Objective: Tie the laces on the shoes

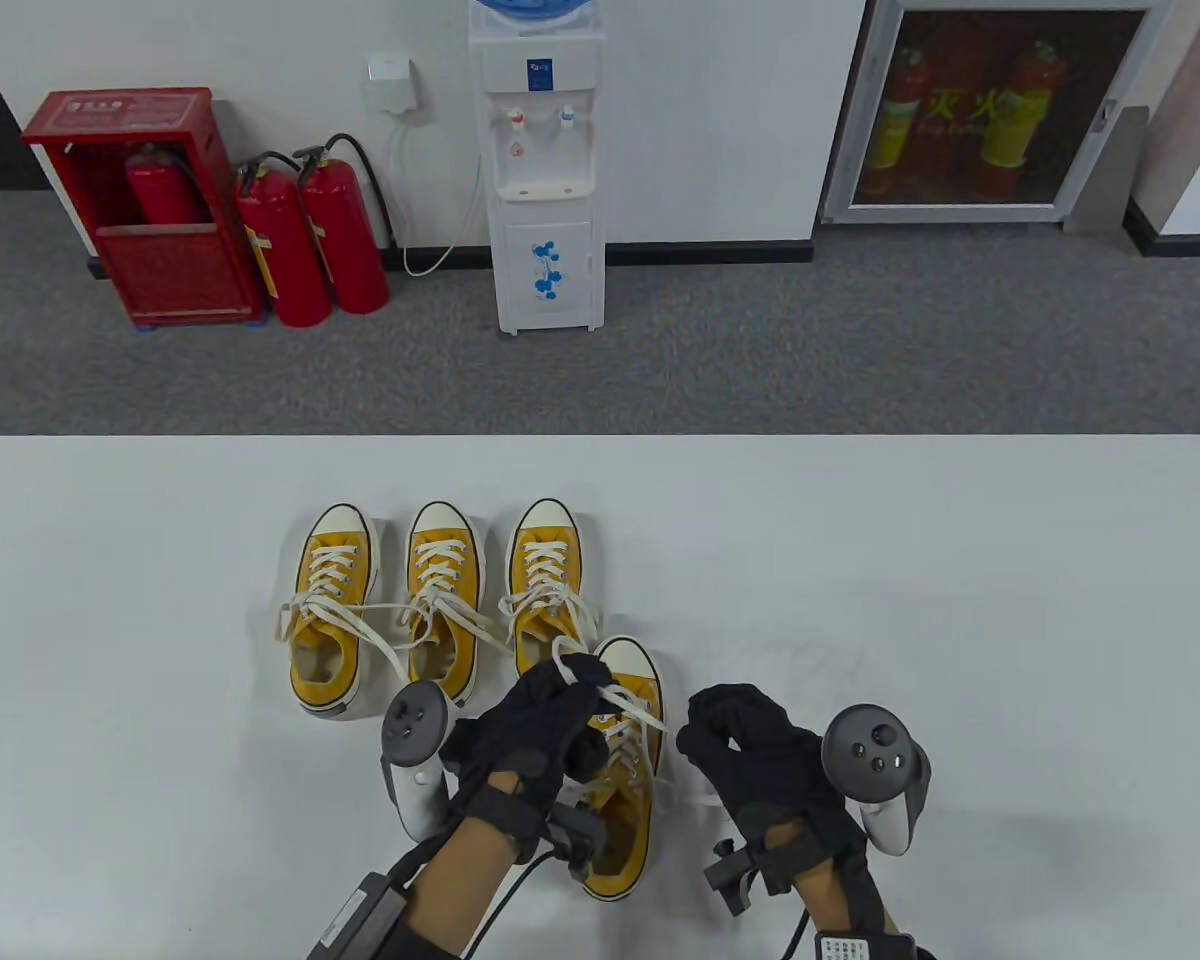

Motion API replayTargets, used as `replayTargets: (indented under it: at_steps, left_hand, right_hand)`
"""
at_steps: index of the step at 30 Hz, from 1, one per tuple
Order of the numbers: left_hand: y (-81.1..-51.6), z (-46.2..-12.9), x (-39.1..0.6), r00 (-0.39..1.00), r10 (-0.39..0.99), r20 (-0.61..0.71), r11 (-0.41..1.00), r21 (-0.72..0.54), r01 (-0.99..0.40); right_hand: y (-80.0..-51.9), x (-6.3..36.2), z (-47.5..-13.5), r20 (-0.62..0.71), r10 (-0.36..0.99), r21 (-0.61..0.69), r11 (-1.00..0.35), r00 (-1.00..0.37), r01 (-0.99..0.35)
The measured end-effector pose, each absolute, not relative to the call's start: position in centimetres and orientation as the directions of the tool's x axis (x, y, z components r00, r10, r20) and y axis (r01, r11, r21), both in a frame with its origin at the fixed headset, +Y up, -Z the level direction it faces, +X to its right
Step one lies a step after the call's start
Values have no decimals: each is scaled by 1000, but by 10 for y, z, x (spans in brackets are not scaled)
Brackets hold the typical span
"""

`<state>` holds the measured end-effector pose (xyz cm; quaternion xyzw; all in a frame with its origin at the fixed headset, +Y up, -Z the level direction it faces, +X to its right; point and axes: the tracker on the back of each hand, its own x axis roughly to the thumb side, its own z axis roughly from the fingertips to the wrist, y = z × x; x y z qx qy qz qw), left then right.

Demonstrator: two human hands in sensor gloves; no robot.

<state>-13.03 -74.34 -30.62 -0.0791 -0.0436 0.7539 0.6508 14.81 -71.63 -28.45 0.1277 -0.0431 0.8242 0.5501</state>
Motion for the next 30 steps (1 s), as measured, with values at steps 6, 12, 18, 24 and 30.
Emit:
replayTargets:
  at_steps: [6, 12, 18, 24, 30]
  left_hand:
    - [-743, -308, -127, -245, 967, -65, -254, -246, -935]
    - [-743, -307, -121, -289, 955, -71, -298, -282, -912]
    - [-741, -304, -117, -233, 972, -30, -231, -305, -924]
    - [-737, -303, -113, -172, 985, 26, -152, -356, -922]
    - [-735, -301, -107, -111, 991, 75, -73, -395, -916]
  right_hand:
    - [-724, 143, -286, 246, 865, 99, -472, -438, -876]
    - [-735, 140, -290, 204, 849, 147, -518, -487, -842]
    - [-739, 145, -292, 170, 865, 170, -497, -471, -851]
    - [-736, 149, -291, 188, 910, 153, -399, -370, -904]
    - [-735, 133, -286, 204, 911, 224, -400, -359, -889]
